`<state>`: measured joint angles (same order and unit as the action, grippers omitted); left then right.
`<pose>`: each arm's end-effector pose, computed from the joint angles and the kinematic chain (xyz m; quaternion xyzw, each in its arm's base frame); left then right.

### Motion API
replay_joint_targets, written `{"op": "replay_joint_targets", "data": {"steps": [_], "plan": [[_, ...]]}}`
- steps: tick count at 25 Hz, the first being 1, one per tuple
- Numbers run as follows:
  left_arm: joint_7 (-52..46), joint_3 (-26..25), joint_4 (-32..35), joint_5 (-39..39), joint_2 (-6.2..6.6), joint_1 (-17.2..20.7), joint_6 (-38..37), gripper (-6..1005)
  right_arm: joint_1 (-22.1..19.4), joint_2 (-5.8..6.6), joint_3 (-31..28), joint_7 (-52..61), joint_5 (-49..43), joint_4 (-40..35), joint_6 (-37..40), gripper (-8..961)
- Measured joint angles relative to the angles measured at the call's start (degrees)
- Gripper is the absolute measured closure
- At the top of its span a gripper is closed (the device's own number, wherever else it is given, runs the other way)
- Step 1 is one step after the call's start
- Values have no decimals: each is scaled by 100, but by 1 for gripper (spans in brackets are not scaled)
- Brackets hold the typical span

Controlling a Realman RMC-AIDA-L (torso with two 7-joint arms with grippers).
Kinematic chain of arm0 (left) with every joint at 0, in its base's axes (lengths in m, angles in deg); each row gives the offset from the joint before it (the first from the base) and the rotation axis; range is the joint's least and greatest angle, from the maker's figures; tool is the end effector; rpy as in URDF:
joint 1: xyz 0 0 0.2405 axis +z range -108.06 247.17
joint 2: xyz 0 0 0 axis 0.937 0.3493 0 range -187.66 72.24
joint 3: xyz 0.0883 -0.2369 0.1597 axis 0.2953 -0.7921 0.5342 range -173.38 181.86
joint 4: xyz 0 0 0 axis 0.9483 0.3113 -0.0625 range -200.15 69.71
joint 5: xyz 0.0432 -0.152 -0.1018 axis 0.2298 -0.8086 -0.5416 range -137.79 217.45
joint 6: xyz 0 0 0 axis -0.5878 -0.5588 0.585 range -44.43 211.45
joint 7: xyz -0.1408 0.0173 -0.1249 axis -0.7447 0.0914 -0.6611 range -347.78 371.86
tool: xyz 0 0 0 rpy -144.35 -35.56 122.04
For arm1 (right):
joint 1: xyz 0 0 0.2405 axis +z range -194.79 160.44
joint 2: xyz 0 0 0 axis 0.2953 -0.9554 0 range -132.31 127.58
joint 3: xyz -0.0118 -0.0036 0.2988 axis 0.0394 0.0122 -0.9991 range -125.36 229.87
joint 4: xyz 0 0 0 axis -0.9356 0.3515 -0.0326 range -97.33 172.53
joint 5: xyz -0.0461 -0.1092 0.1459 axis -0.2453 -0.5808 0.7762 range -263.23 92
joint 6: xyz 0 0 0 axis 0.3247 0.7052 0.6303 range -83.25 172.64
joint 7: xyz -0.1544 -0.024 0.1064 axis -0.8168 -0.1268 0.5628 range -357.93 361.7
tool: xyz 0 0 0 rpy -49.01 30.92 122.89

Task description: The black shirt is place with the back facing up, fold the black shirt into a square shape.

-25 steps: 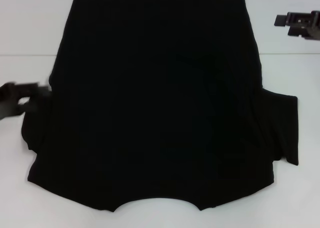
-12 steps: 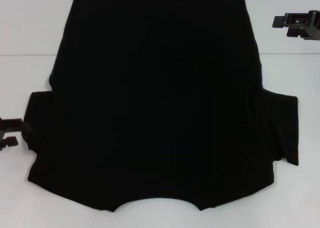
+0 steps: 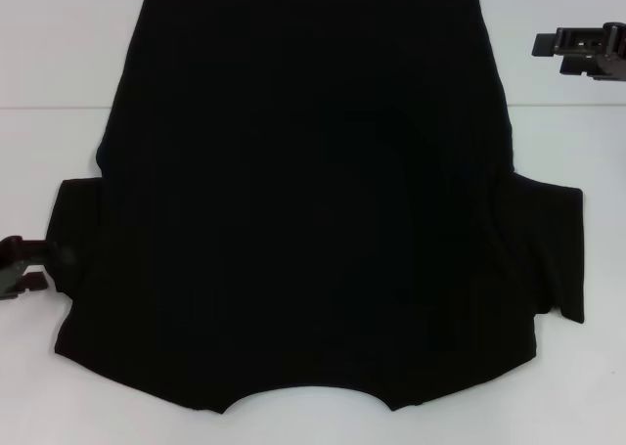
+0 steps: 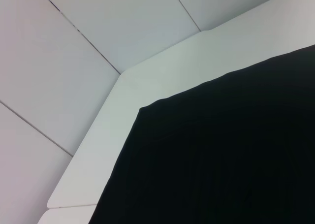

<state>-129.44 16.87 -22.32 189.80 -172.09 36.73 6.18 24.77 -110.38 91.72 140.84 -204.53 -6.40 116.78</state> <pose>-0.3935 0.3712 0.0194 -0.6201 -0.7242 -0.1633 0.2535 0.2484 0.4793 0.0590 -0.7687 0.5362 0.2562 0.2365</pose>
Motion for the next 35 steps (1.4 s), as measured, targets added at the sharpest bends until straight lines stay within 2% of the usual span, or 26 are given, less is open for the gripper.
{"op": "replay_joint_targets", "data": {"steps": [4,10,15,27,31,35], "plan": [[-107,285,-45,4,-33,-59,90,422,-15,0,-1,0,2,0,-6,250],[-310,484,-73,-13,-45,-155,147,436,-31,5,-6,0,32,-25,8,250],[-318,490,-55,-14,-50,-172,158,588,-46,7,-49,0,41,-25,19,250],[-276,537,-41,-6,-50,-163,157,875,-46,12,-92,0,45,-30,78,250],[-281,506,151,-6,-23,-147,157,996,-47,25,-104,0,45,-38,79,250],[-379,494,452,29,56,-127,161,1000,-62,33,-148,0,45,-46,79,250]]}}
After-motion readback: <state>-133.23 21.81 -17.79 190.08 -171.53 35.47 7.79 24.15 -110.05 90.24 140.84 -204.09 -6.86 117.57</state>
